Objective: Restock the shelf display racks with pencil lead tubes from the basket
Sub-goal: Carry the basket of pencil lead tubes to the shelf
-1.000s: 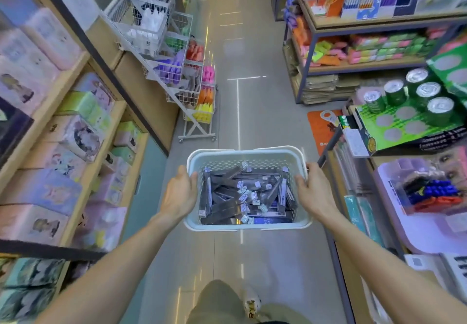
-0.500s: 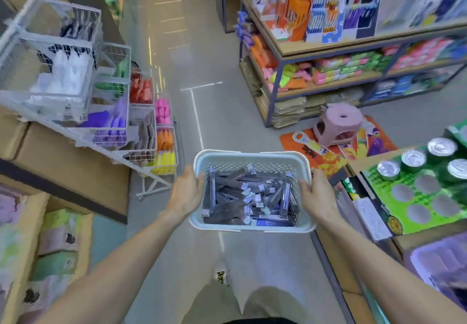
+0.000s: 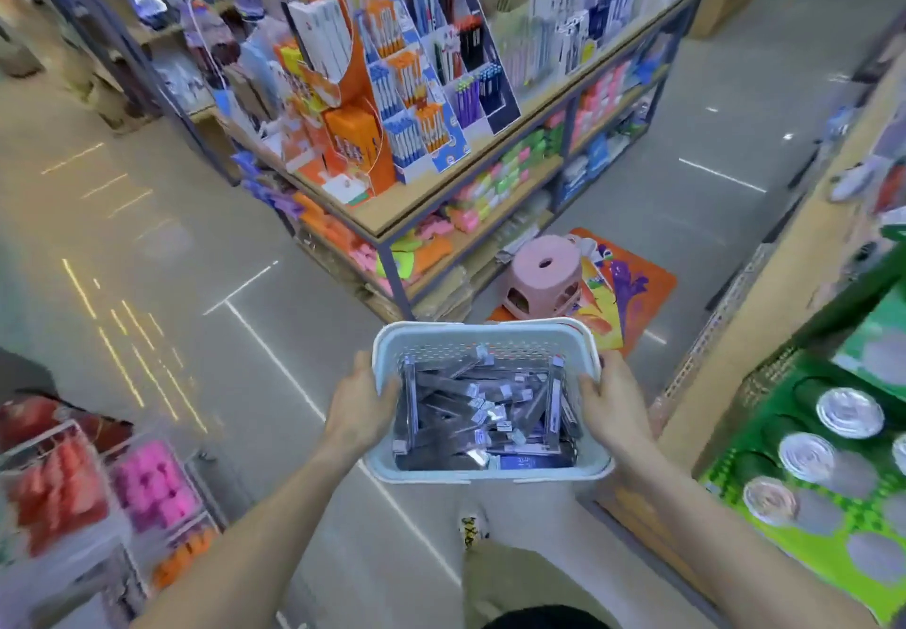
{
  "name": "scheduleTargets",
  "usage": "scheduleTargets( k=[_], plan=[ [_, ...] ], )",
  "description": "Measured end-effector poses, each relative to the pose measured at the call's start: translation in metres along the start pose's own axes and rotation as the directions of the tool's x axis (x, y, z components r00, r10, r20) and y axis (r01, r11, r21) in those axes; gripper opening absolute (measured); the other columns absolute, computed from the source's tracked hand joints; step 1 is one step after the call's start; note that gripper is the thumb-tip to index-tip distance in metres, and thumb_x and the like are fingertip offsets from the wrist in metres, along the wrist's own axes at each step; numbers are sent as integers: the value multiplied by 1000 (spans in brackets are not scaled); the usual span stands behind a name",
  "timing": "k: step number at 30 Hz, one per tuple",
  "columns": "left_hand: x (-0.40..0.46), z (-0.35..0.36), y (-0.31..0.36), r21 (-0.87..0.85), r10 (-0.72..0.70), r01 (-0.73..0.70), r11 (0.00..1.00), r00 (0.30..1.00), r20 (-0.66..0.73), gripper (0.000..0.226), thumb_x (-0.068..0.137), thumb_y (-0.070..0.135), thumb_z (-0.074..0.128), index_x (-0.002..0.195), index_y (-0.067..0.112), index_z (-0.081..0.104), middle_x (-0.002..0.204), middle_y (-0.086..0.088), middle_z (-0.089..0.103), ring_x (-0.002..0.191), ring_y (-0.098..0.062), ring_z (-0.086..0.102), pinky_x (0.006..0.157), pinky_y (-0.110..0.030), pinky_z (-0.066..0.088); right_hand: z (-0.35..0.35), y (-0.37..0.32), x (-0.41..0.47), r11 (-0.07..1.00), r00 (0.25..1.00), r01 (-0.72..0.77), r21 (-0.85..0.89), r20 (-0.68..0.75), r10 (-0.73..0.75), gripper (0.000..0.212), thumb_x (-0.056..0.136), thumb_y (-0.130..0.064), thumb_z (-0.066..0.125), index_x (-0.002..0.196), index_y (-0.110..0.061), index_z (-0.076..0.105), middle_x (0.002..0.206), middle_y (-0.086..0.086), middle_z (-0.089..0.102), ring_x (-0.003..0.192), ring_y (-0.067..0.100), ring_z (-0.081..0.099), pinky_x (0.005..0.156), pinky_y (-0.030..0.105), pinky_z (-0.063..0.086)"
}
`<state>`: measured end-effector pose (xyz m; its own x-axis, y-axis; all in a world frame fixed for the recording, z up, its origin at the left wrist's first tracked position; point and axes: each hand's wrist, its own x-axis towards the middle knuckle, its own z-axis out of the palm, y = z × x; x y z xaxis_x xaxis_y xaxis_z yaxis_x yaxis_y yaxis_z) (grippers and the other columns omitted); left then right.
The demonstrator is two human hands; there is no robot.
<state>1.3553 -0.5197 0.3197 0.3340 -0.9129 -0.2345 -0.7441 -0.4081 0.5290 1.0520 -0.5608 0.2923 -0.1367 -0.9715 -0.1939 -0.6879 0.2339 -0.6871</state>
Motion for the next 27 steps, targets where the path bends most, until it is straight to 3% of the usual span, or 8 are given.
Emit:
scheduleTargets(
  k=[4, 6, 10, 16, 22, 25, 27],
  plan=[
    [106, -12, 50, 3, 55, -55, 998, 997, 51, 33, 101, 26, 56, 127, 9, 46, 107, -8, 62, 103, -38, 60, 73, -35, 36, -1, -27, 81, 996, 995, -77, 38, -65, 79, 19, 96, -1, 51, 114, 3, 53, 111, 23, 61, 104, 41, 58, 73, 36, 32],
    [153, -20, 79, 5, 105, -106, 994, 991, 77, 33, 100, 24, 57, 126, 7, 46, 107, -14, 63, 105, -41, 60, 71, -35, 34, -9, -42, 118, 993, 988, -106, 53, -108, 112, 20, 96, -1, 51, 115, 4, 53, 112, 24, 61, 104, 40, 59, 73, 34, 32],
    [256, -18, 134, 25, 228, -234, 972, 963, 144, 37, 99, 27, 61, 125, 4, 46, 114, -22, 66, 107, -44, 62, 74, -41, 40, -20, -57, 186, 980, 955, -173, 102, -225, 192, 21, 94, 2, 53, 114, 3, 55, 114, 26, 62, 107, 41, 59, 78, 36, 37],
    [388, 24, 219, 47, 411, -444, 895, 860, 302, 37, 99, 27, 62, 125, 7, 47, 102, -13, 67, 96, -38, 66, 70, -34, 41, -25, -46, 277, 933, 860, -326, 154, -361, 360, 19, 96, -4, 55, 114, 3, 55, 112, 25, 63, 106, 42, 60, 82, 44, 45],
    [504, 86, 330, 61, 534, -648, 759, 674, 510, 40, 99, 26, 62, 127, 2, 46, 113, -23, 66, 103, -43, 64, 76, -39, 43, -35, -39, 341, 822, 666, -480, 308, -482, 569, 13, 94, -2, 56, 106, 2, 53, 105, 25, 61, 99, 42, 60, 77, 43, 42],
    [532, 116, 401, 69, 580, -742, 666, 575, 576, 42, 99, 26, 61, 128, 1, 46, 114, -25, 66, 106, -45, 62, 73, -39, 35, -53, -32, 363, 744, 537, -535, 400, -519, 665, 15, 95, -4, 55, 109, 2, 53, 107, 24, 61, 99, 41, 59, 78, 42, 41],
    [540, 138, 450, 49, 614, -798, 601, 499, 612, 39, 98, 25, 61, 127, 2, 47, 113, -26, 67, 106, -47, 62, 75, -41, 39, -66, -24, 376, 709, 462, -544, 447, -546, 699, 15, 97, -4, 53, 111, 1, 53, 109, 22, 60, 100, 39, 58, 79, 42, 43]
  ],
)
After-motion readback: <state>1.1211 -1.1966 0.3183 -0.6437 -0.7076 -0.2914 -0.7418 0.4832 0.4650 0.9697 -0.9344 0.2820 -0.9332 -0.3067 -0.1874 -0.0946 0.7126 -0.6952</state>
